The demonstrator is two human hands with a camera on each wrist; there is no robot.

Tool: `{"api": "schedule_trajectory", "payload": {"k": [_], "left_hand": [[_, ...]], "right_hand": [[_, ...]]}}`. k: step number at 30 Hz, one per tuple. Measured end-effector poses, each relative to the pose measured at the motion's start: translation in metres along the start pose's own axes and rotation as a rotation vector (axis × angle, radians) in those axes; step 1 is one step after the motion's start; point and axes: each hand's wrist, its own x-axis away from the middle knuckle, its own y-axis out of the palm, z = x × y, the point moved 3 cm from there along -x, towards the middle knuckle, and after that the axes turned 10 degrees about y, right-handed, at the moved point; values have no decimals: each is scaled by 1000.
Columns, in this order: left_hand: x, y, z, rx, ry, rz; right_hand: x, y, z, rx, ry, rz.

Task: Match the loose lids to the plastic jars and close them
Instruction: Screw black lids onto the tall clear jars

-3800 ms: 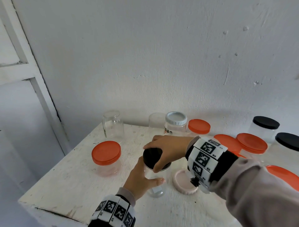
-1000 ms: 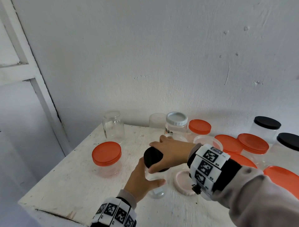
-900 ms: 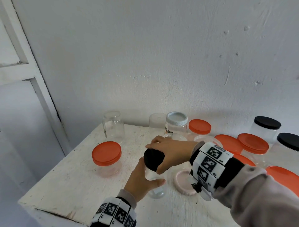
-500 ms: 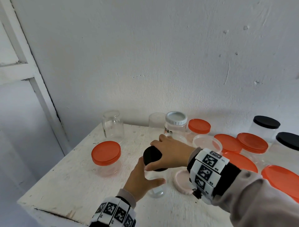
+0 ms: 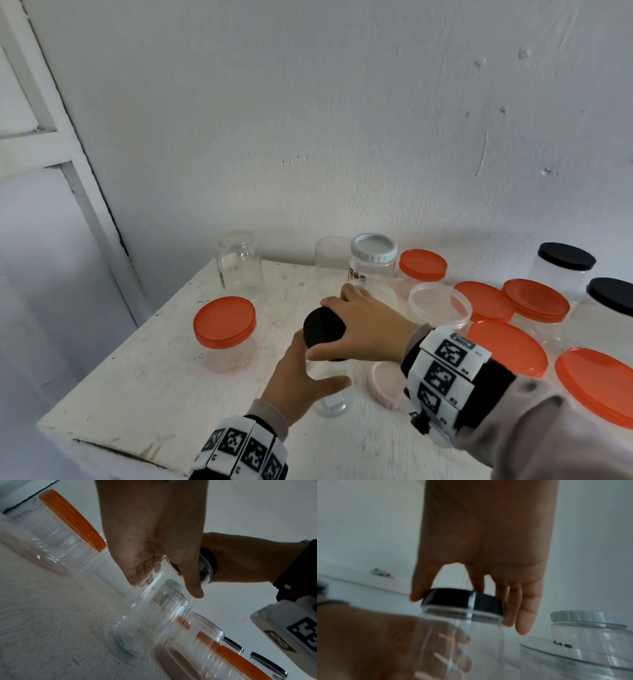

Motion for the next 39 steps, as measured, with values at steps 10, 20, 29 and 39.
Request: {"api": "schedule_trajectory", "payload": {"k": [10,20,29,39], "left_hand": [[0,0,-1,3,-15,13],[2,1,2,6,-5,16],[2,1,-2,-1,-1,29],[-1,-4,-7,-29,26,47]], "right_hand": [[-3,-9,6,-73,-71,-107],[1,0,3,-105,-28,-68],[2,-4,6,-109,-136,-55],[-13,-3,11,-253,-154,-45]]}}
